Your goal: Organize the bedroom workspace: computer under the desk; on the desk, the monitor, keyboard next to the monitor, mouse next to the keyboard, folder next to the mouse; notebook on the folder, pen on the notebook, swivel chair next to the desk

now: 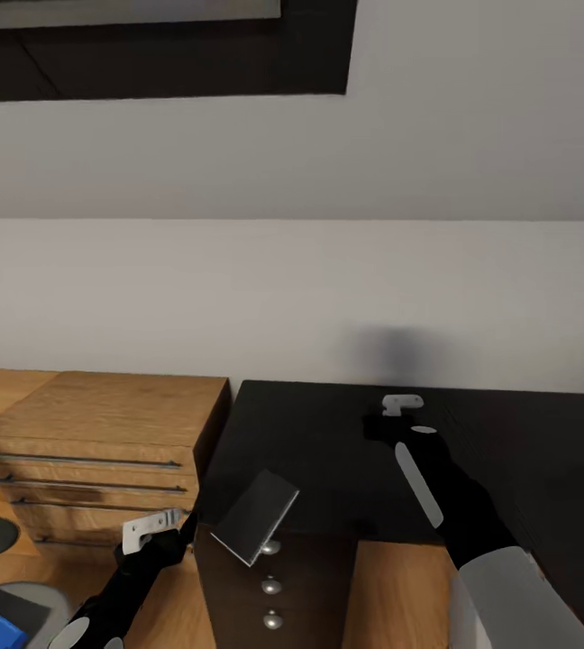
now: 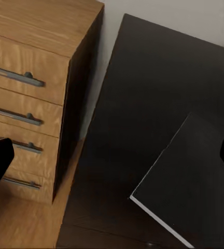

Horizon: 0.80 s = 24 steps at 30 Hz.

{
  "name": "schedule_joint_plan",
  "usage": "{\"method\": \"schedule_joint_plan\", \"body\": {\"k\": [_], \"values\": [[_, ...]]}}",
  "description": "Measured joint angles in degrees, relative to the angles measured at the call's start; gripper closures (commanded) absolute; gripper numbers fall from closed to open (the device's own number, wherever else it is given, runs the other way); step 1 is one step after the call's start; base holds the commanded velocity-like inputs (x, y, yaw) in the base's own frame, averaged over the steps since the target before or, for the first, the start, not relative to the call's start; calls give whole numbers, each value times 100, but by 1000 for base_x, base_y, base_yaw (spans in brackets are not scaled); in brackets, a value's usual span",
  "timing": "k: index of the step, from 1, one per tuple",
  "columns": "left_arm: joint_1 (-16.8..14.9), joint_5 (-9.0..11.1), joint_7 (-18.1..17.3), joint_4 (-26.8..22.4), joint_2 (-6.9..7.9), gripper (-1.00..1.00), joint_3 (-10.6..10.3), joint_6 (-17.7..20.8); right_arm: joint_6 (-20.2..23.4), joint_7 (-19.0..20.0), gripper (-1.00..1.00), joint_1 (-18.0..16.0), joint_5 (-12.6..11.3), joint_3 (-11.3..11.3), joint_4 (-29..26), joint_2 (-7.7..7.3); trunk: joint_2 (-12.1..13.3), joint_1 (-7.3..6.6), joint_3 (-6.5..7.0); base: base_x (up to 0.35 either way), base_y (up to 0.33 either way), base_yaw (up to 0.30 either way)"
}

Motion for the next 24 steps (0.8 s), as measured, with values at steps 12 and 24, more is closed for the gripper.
{"method": "schedule_joint_plan", "body": {"k": [12, 24], "values": [[2, 1, 0, -2, 3, -100, 4, 25, 9, -99, 100, 0, 3, -66, -25, 25, 0, 0, 18, 0, -198, -56], [0, 4, -10, 0, 8, -100, 4, 41, 19, -130, 100, 0, 19, -71, 76, -2, 0, 0, 67, 0, -2, -145]]}}
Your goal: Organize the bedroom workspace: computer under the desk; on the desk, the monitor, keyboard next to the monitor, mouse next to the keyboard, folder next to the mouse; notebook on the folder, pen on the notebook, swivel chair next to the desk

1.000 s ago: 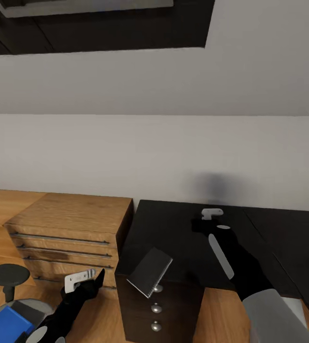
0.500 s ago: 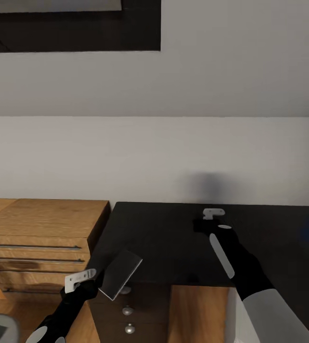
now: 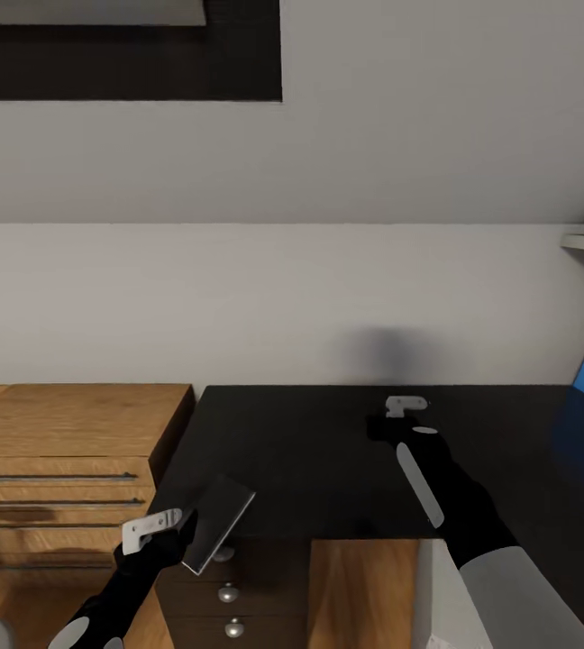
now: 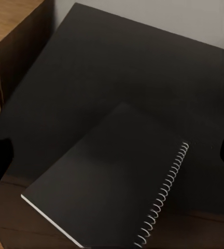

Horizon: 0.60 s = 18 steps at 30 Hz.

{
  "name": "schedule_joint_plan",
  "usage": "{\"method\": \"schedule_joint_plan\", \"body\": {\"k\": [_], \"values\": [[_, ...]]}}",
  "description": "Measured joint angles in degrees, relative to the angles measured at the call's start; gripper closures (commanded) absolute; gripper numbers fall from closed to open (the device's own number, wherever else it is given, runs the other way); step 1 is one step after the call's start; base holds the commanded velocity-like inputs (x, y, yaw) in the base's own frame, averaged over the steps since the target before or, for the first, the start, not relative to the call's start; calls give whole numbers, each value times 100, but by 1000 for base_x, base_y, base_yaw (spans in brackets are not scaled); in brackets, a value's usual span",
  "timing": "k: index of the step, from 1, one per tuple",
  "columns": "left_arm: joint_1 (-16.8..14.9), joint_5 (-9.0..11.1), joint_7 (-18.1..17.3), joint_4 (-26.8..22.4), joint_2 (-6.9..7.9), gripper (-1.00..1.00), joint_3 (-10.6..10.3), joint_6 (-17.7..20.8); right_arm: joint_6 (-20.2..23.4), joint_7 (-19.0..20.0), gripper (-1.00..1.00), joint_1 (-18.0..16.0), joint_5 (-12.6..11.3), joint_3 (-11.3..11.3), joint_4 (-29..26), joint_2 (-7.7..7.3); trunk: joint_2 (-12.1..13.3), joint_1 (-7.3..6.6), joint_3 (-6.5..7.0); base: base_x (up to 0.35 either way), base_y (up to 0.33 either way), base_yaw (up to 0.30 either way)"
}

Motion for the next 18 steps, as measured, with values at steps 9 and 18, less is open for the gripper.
{"method": "schedule_joint_plan", "body": {"k": [9, 18], "values": [[0, 1, -14, 6, 0, -100, 1, -3, 6, 0, 100, 0, -1, -9, 21, -9, 0, 3, 55, -198, 0, -232], [0, 1, -33, 3, 0, -100, 2, -48, -5, 49, 100, 2, 3, -49, 309, -293, 1, 0, 108, -212, 38, -242]]}}
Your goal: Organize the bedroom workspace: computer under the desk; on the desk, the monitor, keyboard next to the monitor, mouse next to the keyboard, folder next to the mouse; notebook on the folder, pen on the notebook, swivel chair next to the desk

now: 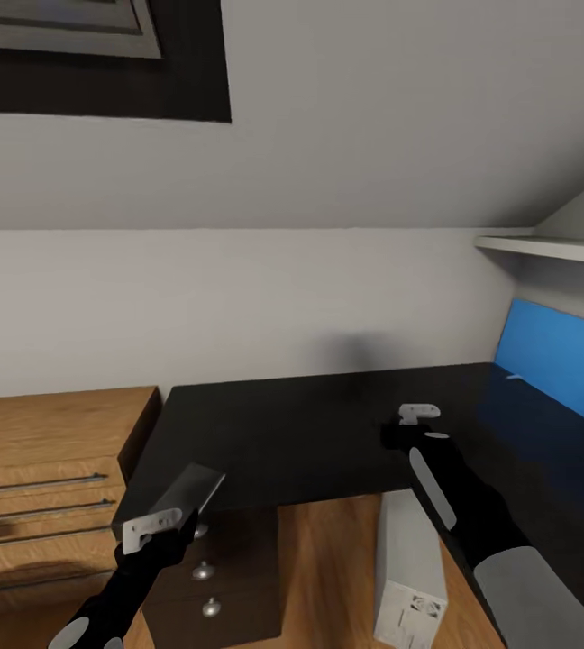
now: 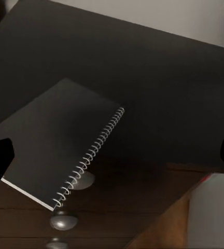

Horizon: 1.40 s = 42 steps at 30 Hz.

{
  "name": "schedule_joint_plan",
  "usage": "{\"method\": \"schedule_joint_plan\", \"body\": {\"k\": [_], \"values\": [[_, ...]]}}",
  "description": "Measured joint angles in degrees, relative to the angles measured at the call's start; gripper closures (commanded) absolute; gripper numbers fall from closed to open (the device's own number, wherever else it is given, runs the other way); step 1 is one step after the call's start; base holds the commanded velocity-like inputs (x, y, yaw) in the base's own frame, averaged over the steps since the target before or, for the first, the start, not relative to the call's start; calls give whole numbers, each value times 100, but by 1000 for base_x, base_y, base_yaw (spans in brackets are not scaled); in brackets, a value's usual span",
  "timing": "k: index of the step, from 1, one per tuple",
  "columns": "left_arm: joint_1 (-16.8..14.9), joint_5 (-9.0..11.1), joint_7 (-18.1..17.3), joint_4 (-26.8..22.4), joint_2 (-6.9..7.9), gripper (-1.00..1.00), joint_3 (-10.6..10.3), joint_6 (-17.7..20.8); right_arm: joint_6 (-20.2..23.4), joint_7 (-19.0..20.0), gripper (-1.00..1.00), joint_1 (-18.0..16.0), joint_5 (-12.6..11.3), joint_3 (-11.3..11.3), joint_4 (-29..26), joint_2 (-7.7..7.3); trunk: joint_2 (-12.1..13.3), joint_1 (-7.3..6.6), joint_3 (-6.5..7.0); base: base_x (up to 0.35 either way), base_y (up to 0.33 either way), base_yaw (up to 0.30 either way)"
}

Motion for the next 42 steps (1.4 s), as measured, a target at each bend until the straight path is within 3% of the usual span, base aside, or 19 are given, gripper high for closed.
{"method": "schedule_joint_plan", "body": {"k": [2, 4, 6, 7, 17, 32, 42], "values": [[0, 0, 5, 0, 0, -100, -1, 0, -4, 8, 100, -1, -14, -9, 38, -15, -1, 0, 12, -3, 1, -243], [0, 0, 7, 0, 0, -100, -1, 4, 2, 28, 100, -1, -11, -22, 66, -123, -1, 0, 24, 0, 0, -242], [2, 0, 8, 0, 0, -100, 10, 7, 8, 476, 100, 225, 7, -28, 97, -678, -1, 0, 31, 0, 0, -103], [1, 0, 8, 0, 0, -100, 8, 6, 3, 543, 100, 291, -19, -25, 95, -755, -1, 0, 33, 0, 0, -51], [1, 0, 24, 0, 0, -100, -10, 11, 8, 669, 100, 782, 9, -6, -46, -1272, -1, 0, 35, 0, 0, -8], [1, -9, 40, 25, -25, -100, -28, 23, 39, 671, 100, 788, 21, -8, -65, -1259, -1, 1, 36, -193, 67, -6], [0, -9, 42, 33, -26, -100, -28, 25, 33, 671, 100, 790, 16, -14, -40, -1279, -1, 0, 90, -18, 1, -185]]}}
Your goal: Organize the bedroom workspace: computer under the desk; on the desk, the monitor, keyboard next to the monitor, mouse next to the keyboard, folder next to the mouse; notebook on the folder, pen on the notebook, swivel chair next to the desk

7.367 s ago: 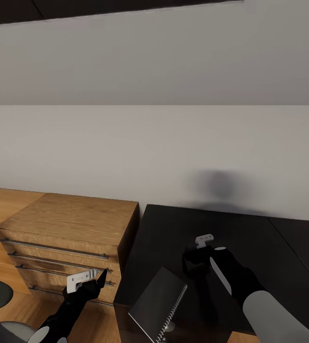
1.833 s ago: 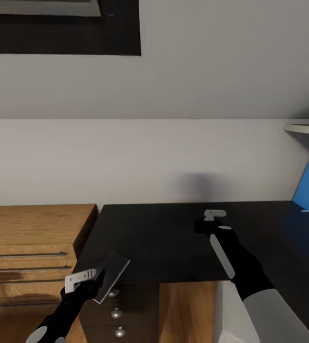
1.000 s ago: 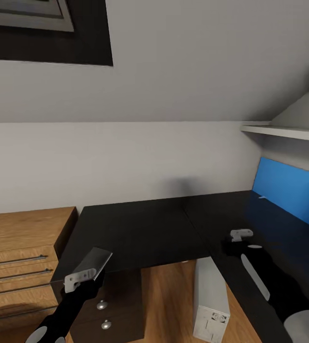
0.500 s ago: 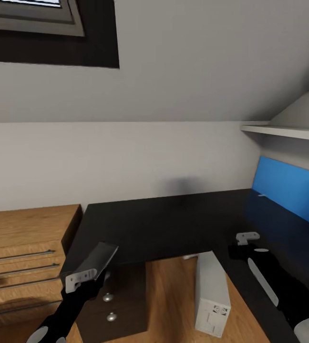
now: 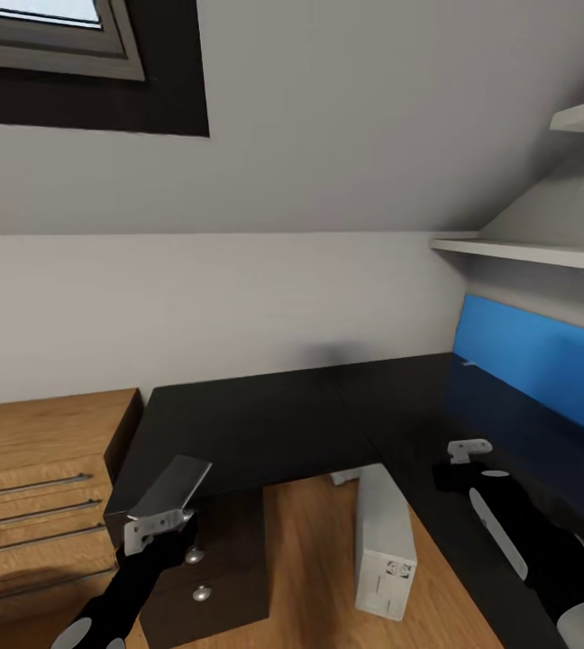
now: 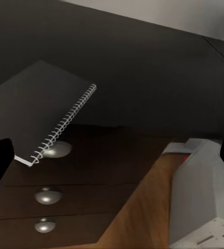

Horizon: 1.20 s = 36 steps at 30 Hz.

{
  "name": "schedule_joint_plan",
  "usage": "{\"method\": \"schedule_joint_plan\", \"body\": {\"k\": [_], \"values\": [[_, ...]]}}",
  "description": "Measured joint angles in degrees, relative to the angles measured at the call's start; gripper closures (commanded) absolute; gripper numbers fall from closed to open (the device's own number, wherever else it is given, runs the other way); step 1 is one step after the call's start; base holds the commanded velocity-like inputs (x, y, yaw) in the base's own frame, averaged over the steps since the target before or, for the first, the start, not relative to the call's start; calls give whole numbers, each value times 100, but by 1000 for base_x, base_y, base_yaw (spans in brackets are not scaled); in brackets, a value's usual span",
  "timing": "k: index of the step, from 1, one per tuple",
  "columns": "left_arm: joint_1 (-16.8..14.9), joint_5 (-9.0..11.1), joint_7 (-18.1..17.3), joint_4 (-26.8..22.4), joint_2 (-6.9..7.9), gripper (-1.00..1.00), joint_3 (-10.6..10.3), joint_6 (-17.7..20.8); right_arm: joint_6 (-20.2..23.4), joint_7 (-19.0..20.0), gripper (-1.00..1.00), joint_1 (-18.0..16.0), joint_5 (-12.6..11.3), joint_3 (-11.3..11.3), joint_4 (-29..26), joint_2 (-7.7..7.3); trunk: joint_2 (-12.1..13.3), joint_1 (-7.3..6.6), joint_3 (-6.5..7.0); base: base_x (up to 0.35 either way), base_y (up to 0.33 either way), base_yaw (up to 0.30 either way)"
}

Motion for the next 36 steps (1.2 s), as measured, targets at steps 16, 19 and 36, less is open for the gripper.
{"method": "schedule_joint_plan", "body": {"k": [16, 19, 36], "values": [[1, 0, -7, 4, 0, -100, 1, -7, -35, 8, 100, -1, 37, -6, 221, -41, 0, 0, 77, 0, 0, -164], [1, 0, -7, 4, 0, -100, 1, -7, -35, 3, 100, -6, 30, -67, 588, -76, 0, 0, 77, 0, 0, -1], [1, 0, -7, 4, 14, -100, -8, -4, -113, -16, 100, -19, 29, -123, 906, -157, 0, -1, 78, 17, 0, 0]]}}
